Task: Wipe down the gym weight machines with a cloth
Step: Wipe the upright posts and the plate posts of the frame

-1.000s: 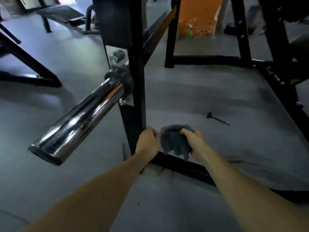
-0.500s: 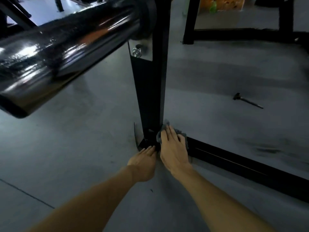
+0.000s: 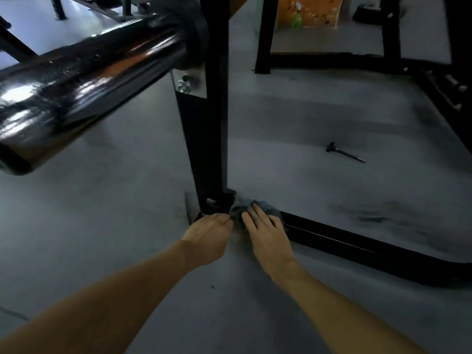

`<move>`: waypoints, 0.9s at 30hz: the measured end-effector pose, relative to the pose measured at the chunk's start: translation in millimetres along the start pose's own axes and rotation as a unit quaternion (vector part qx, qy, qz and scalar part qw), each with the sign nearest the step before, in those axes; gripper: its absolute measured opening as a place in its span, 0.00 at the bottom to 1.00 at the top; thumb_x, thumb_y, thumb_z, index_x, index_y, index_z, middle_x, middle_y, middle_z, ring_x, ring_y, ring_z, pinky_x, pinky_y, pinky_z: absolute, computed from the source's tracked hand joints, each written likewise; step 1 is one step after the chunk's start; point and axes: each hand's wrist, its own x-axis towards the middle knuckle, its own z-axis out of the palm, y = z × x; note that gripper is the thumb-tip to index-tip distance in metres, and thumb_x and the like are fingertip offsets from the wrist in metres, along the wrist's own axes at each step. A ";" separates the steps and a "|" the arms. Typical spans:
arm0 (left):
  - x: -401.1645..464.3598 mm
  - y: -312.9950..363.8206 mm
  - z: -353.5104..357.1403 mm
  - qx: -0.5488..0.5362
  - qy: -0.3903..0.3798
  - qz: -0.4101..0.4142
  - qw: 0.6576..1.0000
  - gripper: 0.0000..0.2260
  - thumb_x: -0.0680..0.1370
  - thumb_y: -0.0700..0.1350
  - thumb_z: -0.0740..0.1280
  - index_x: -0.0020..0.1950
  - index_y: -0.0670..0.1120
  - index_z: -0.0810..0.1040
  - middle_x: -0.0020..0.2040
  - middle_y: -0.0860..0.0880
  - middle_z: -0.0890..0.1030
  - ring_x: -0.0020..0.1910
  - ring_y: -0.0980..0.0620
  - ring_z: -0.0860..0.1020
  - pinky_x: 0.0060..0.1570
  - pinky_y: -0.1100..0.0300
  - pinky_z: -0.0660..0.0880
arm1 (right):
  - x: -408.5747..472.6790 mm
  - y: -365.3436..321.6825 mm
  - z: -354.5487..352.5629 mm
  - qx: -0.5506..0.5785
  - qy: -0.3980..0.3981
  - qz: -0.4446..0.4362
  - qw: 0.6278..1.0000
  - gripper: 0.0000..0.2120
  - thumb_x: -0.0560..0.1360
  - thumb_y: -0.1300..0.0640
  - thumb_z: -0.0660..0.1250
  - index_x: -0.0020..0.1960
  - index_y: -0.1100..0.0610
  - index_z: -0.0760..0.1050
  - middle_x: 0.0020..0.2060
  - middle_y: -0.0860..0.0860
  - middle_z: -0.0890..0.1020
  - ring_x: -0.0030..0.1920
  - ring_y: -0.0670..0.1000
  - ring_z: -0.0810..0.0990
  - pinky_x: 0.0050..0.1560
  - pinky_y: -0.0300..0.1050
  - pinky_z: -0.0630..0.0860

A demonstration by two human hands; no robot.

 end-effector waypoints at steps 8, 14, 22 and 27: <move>67.8 146.7 13.0 0.061 0.016 0.143 0.988 0.38 0.84 0.50 0.58 0.82 0.50 0.32 0.83 0.53 0.36 0.81 0.47 0.36 0.78 0.38 0.46 | -148.2 121.7 -45.8 -0.106 -0.042 0.216 0.970 0.40 0.66 0.60 0.79 0.75 0.61 0.69 0.73 0.56 0.73 0.71 0.54 0.74 0.64 0.49 0.76; 106.4 293.5 13.5 0.044 0.012 0.240 0.970 0.40 0.82 0.54 0.60 0.82 0.50 0.32 0.82 0.53 0.33 0.81 0.45 0.36 0.71 0.23 0.42 | -230.0 199.4 -86.4 -0.147 -0.086 0.349 0.921 0.37 0.84 0.59 0.58 0.82 0.57 0.35 0.81 0.50 0.39 0.82 0.49 0.42 0.78 0.46 0.52; 109.6 349.5 18.1 0.060 -0.028 0.256 0.964 0.43 0.79 0.56 0.62 0.82 0.48 0.35 0.82 0.51 0.34 0.81 0.43 0.34 0.66 0.19 0.40 | -274.9 293.3 -117.1 -0.205 -0.078 0.487 0.846 0.34 0.81 0.65 0.56 0.82 0.63 0.42 0.81 0.59 0.51 0.81 0.57 0.51 0.79 0.49 0.51; 117.1 348.0 10.0 0.065 -0.063 0.267 0.959 0.44 0.78 0.58 0.63 0.83 0.49 0.38 0.83 0.51 0.37 0.81 0.43 0.37 0.67 0.19 0.46 | -252.2 307.2 -113.8 -0.269 -0.100 0.468 0.836 0.30 0.82 0.63 0.57 0.80 0.67 0.49 0.76 0.62 0.63 0.74 0.60 0.61 0.75 0.51 0.59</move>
